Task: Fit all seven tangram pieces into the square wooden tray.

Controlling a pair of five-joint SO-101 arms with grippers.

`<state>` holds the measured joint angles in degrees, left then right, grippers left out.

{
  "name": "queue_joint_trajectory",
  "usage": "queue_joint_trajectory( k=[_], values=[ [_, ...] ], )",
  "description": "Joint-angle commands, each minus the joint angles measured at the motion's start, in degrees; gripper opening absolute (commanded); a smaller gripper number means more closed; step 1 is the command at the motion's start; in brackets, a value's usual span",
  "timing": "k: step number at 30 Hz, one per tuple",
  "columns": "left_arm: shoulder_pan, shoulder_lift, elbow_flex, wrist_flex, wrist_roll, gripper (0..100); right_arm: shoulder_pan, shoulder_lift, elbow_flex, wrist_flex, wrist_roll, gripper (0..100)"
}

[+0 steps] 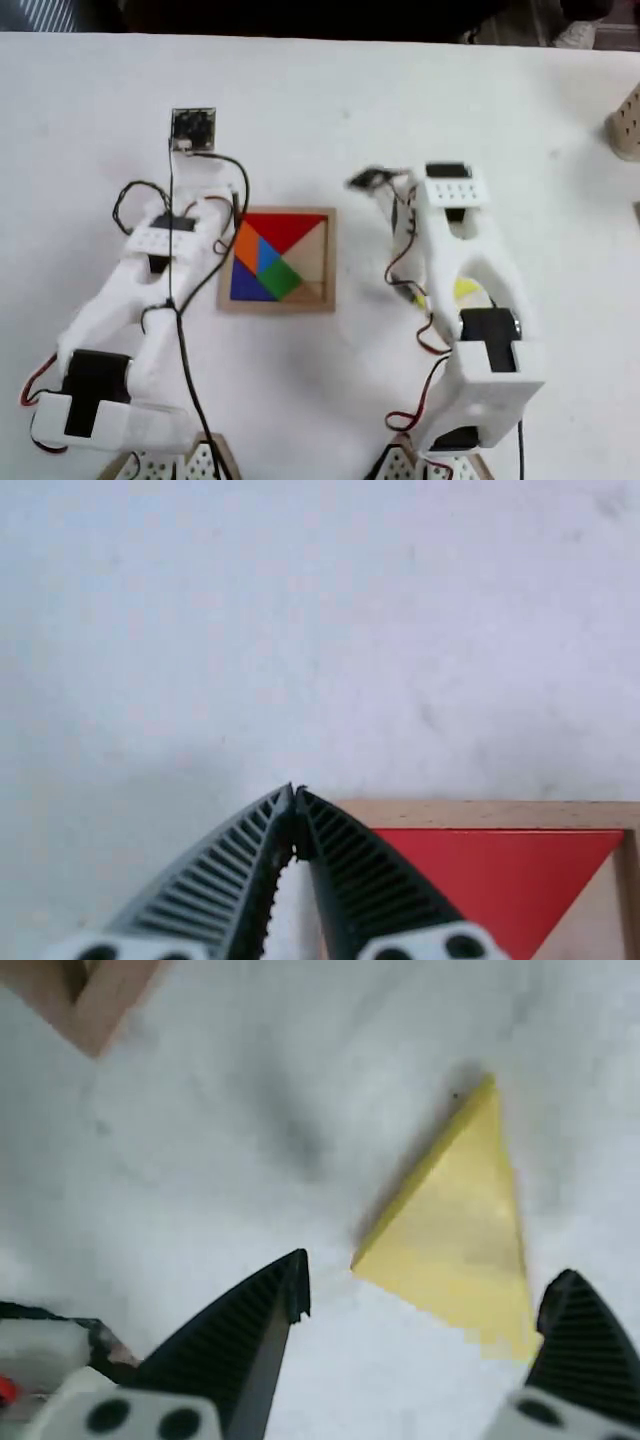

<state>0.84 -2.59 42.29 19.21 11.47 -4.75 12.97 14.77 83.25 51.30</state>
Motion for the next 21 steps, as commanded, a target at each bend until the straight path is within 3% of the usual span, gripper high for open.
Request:
queue_joint_trajectory(
  k=[1,7,13,21],
  values=[
    [-0.48,-0.48,-2.64,-1.49,0.18,2,3.38,-2.07,1.32,-3.03,13.27,35.3],
    [-0.48,-0.48,-2.46,-1.58,0.18,2,7.08,1.45,-1.05,-3.38,26.64,35.4],
    [-0.48,-0.4,-2.55,-1.67,0.09,2,6.29,8.31,-5.01,-1.71,26.9,35.4],
    [-0.48,-0.4,-2.73,-1.85,0.09,2,4.62,6.29,-4.66,3.47,26.73,35.4]
  ],
)
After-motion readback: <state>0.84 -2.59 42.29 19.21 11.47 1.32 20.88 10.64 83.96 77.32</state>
